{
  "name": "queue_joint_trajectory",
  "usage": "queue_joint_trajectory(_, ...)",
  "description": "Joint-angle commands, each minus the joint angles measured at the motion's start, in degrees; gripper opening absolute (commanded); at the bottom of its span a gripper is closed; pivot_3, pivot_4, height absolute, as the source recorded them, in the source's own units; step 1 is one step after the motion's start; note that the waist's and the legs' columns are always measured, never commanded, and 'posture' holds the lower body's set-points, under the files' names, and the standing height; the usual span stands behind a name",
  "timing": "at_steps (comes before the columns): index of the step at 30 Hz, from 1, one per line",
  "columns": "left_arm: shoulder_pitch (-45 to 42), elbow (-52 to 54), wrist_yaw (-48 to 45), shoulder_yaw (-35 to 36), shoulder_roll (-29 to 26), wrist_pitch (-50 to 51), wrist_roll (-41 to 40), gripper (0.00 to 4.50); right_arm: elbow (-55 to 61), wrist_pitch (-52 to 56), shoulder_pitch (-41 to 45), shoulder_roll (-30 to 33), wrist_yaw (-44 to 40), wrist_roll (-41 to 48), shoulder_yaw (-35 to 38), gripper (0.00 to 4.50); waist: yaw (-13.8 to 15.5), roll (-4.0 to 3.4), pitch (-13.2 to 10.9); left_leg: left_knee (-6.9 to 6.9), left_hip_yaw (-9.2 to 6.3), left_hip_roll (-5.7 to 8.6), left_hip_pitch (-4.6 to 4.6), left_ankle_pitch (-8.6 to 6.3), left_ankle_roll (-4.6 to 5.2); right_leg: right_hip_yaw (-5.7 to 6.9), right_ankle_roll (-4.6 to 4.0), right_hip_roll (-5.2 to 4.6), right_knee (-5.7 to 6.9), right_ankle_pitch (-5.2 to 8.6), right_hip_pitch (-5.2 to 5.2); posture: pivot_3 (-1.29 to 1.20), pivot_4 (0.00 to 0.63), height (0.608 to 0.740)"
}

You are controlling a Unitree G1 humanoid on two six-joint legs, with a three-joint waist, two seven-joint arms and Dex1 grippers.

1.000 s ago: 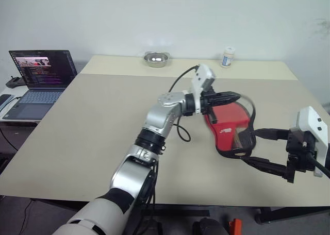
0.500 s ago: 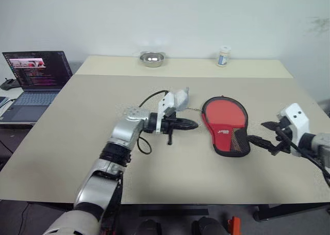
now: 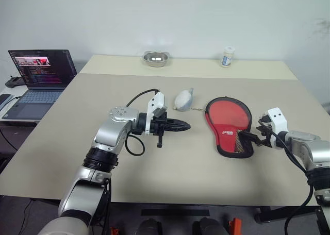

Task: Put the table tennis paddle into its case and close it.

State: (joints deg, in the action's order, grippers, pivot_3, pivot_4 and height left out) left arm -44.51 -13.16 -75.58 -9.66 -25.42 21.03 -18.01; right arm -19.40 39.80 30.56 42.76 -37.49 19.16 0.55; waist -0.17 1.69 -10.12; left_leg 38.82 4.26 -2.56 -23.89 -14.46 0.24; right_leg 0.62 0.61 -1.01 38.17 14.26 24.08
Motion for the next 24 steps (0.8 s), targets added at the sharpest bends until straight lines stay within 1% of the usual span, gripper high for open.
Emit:
queue_joint_trajectory(1,-0.1,2.5,0.2,0.6,-0.5,-0.6,-0.8,0.03,-2.1,0.5,0.8,-0.4,-3.0,-1.6,-1.5,4.5,0.0,0.0,0.0,0.0,0.0,-0.01,0.01,0.0,0.0,0.0,0.0,0.0,0.02,0.0,0.0,0.0,0.15,0.74)
queue_joint_trajectory(3,0.1,2.6,0.1,0.7,-0.7,-0.7,-0.8,0.03,-3.1,1.4,1.5,-1.4,-3.9,-1.8,-2.0,4.5,0.0,0.0,0.0,0.0,-0.01,-0.03,0.04,0.0,0.0,0.01,0.0,0.01,0.04,0.0,-0.01,0.0,0.15,0.74)
queue_joint_trajectory(4,0.2,2.6,0.1,0.7,-0.8,-0.7,-0.8,0.0,-3.5,2.1,1.8,-2.0,-4.3,-1.8,-2.3,4.12,0.0,0.0,0.0,0.0,-0.01,-0.03,0.04,0.0,0.0,0.01,-0.01,0.02,0.06,0.0,0.0,0.0,0.15,0.74)
queue_joint_trajectory(5,0.2,2.7,0.0,0.7,-1.0,-0.7,-0.7,0.0,-3.8,2.6,1.9,-2.5,-4.8,-1.9,-2.6,3.89,-0.1,0.01,0.0,0.0,-0.01,-0.04,0.05,0.01,0.0,0.01,-0.01,0.03,0.07,0.0,-0.01,0.0,0.15,0.74)
queue_joint_trajectory(7,0.4,2.8,-0.1,0.7,-1.2,-0.7,-0.7,0.0,-3.9,4.0,2.0,-3.8,-5.9,-1.4,-2.6,3.29,-0.3,0.02,0.0,0.01,0.0,-0.06,0.08,0.01,-0.01,0.0,-0.01,0.05,0.11,0.0,-0.01,0.0,0.15,0.74)
queue_joint_trajectory(12,0.9,3.2,-0.1,0.6,-1.9,-0.5,-0.6,0.0,-5.7,4.8,2.6,-6.0,-6.6,-2.8,-3.3,1.61,-0.6,0.1,0.1,0.03,0.07,-0.08,0.24,0.01,-0.01,-0.07,-0.04,0.05,0.4,0.03,-0.01,0.0,0.15,0.74)
queue_joint_trajectory(16,1.8,3.8,-0.9,0.7,-3.1,0.3,-1.2,0.0,-4.5,5.8,3.5,-7.6,-7.2,-2.4,-2.5,0.53,-1.4,0.22,0.2,0.03,0.17,-0.1,0.52,0.02,-0.03,-0.16,0.1,0.05,0.61,0.15,-0.13,0.0,0.15,0.74)
queue_joint_trajectory(18,3.4,5.4,-3.7,0.8,-5.2,1.9,-2.7,0.0,0.1,7.9,4.1,-9.2,-7.6,-0.4,-2.1,0.02,-1.8,0.22,0.2,0.02,0.27,-0.11,0.64,0.03,-0.03,-0.2,0.1,0.05,0.68,0.16,-0.16,0.0,0.15,0.74)
queue_joint_trajectory(20,4.4,6.4,-4.9,0.8,-6.6,2.2,-3.1,0.0,4.4,9.7,4.3,-10.5,-7.0,0.6,-1.8,0.02,-2.3,0.22,0.2,-0.07,0.42,-0.16,0.77,0.02,-0.03,-0.29,0.07,0.03,0.74,0.18,-0.13,0.0,0.15,0.74)
queue_joint_trajectory(24,3.5,6.7,-5.2,1.1,-7.6,2.0,-3.2,0.0,14.2,15.1,4.1,-14.5,-4.8,3.2,-1.1,0.02,-2.4,0.2,0.1,-0.14,0.4,-0.29,0.76,0.02,-0.03,-0.36,-0.02,0.0,0.83,0.21,-0.01,0.0,0.15,0.74)
